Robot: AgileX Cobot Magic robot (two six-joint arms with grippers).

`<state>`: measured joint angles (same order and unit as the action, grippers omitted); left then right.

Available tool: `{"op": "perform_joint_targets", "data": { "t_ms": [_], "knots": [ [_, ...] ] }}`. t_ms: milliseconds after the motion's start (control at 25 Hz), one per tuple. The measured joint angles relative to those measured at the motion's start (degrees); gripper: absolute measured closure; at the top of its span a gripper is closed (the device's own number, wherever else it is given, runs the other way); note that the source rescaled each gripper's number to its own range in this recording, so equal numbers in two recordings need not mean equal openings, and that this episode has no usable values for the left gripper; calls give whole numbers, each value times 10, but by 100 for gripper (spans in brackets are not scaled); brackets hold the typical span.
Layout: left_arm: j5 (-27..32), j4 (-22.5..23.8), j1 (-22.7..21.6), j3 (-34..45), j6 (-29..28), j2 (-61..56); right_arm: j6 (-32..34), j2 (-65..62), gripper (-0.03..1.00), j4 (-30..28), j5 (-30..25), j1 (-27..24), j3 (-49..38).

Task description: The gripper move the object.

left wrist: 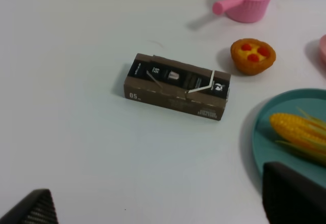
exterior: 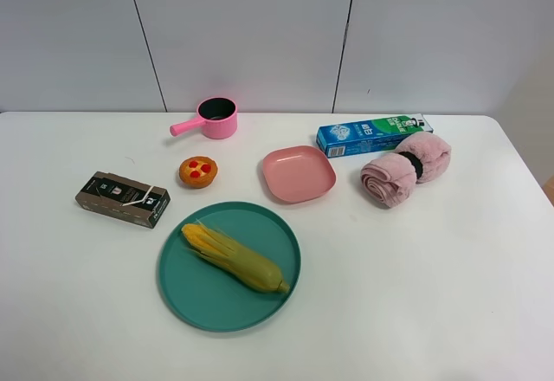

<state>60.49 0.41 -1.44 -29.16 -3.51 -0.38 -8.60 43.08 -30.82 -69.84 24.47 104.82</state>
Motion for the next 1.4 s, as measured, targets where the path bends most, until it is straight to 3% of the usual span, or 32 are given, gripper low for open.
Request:
{"op": "perform_joint_targets", "data": {
  "t_ms": [240, 600, 960, 1120, 1400],
  "knots": [
    [0, 0, 0, 0, 0, 0, -19, -79, 20, 16, 0, -43, -127],
    [0, 0, 0, 0, 0, 0, -17, -196, 20, 174, -2, -150, -277],
    [0, 0, 0, 0, 0, 0, 14, -316, 20, 269, -2, -234, -438],
    [0, 0, 0, 0, 0, 0, 38, -345, 20, 304, 3, -250, -531],
    [0, 0, 0, 0, 0, 0, 90, -381, 20, 308, 53, -250, -669]
  ]
}}
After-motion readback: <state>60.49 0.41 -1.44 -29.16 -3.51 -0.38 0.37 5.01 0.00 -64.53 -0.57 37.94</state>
